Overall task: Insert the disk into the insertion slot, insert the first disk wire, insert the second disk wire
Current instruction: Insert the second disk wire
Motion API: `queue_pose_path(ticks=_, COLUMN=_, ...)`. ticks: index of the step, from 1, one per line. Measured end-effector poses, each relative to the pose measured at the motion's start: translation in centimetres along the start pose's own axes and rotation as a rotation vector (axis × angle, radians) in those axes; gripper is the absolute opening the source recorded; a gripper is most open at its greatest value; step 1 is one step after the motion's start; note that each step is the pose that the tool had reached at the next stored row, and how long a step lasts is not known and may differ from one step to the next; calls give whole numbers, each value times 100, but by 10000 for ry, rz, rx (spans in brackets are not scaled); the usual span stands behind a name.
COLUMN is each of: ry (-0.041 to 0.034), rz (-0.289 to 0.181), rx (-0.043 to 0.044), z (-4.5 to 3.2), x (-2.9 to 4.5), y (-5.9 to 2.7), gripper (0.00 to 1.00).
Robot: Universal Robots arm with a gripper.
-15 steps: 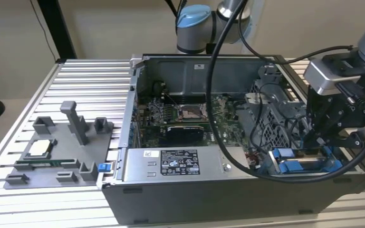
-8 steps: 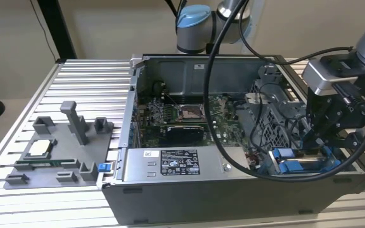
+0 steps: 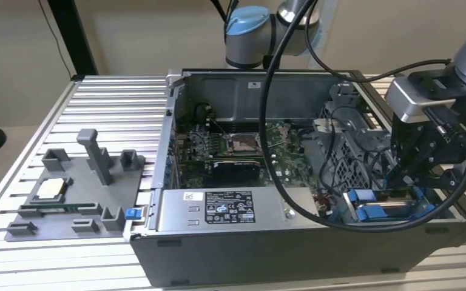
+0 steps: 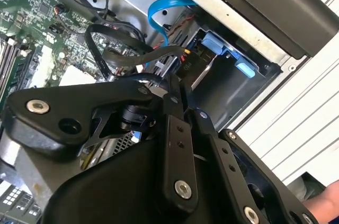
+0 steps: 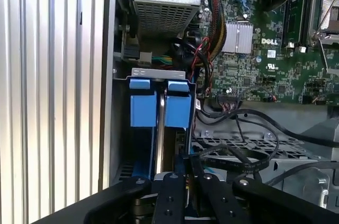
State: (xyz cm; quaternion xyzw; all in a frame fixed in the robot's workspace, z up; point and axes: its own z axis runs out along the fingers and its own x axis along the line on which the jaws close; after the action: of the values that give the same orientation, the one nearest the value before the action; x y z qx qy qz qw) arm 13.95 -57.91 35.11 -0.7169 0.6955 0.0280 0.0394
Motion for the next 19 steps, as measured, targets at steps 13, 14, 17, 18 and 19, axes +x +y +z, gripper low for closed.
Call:
queue_pose_path(ticks=13, ry=-1, rz=29, rx=4, z=27, x=3, y=-1, gripper=0)
queue_pose_path(ticks=14, ry=0, rz=30, rx=4, z=30, x=3, y=-2, gripper=0)
queue_pose_path(ticks=17, ry=0, rz=33, rx=5, z=39, x=4, y=-7, gripper=0)
queue_pose_path(ticks=18, ry=0, rz=35, rx=5, z=42, x=5, y=-7, gripper=0)
queue_pose_path(ticks=19, ry=0, rz=34, rx=6, z=45, x=5, y=-8, gripper=0)
